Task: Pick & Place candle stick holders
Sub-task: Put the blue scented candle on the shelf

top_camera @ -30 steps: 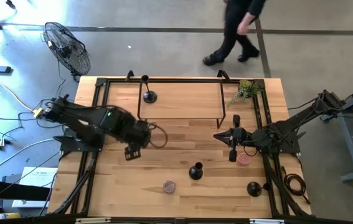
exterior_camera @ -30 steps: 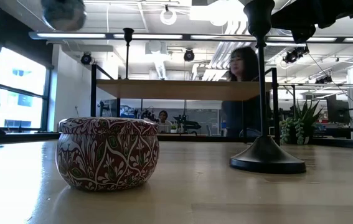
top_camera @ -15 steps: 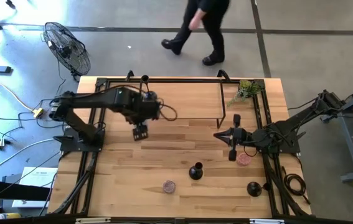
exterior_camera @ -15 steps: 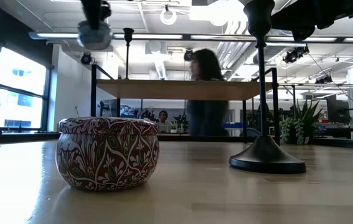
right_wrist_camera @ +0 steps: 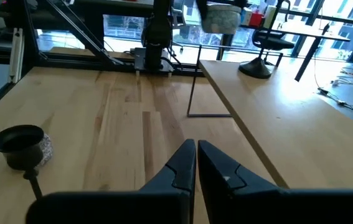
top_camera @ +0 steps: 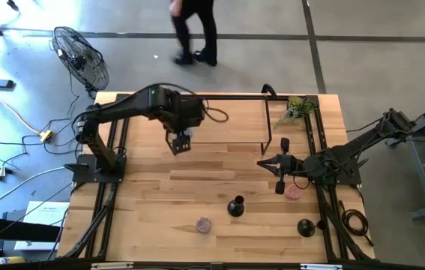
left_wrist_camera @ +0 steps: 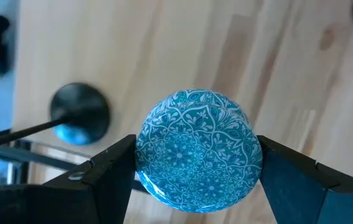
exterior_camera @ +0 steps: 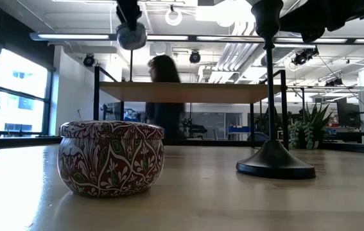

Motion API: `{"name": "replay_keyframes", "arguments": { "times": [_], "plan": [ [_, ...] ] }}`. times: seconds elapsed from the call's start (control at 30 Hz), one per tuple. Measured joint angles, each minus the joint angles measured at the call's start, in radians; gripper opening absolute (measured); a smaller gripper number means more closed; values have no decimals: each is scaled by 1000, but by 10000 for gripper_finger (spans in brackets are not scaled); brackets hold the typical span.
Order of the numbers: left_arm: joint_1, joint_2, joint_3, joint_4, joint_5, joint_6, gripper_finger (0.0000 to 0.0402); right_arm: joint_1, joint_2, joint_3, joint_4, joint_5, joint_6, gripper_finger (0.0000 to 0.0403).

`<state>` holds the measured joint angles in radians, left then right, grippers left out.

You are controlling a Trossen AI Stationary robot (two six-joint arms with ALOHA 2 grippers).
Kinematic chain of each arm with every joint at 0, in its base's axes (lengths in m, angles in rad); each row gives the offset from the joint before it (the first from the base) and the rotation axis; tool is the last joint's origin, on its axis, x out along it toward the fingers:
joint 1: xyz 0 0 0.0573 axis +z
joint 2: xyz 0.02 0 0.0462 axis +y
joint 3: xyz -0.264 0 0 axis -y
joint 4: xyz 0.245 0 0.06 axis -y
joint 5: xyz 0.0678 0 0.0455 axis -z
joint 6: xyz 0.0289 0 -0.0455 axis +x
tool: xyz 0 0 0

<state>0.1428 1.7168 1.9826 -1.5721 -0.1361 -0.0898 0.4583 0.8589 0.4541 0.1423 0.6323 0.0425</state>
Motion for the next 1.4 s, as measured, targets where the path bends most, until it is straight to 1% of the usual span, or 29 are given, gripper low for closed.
{"name": "replay_keyframes", "arguments": {
  "times": [0.3,0.37,0.5,0.63,0.73,0.87,0.97,1.07,1.4],
  "plan": [
    [93,61,-2,1,42,88,280,0,0,0,-14,0,1,12],
    [107,73,-1,4,21,109,280,0,0,0,-18,0,1,12],
    [127,80,1,3,18,139,280,0,0,-1,-26,0,5,12],
    [127,78,1,3,22,134,280,0,0,-1,-29,0,4,12],
    [125,70,0,0,48,115,280,0,0,-1,-32,9,1,12],
    [115,70,0,1,52,105,294,0,0,-1,-31,14,-8,12],
    [97,72,-3,0,38,108,291,0,0,-1,-32,14,-7,12],
    [91,74,-5,-2,67,94,284,0,0,-1,-37,14,-1,12],
    [93,87,-5,1,46,81,287,0,0,-1,-48,7,9,12]
  ]
}}
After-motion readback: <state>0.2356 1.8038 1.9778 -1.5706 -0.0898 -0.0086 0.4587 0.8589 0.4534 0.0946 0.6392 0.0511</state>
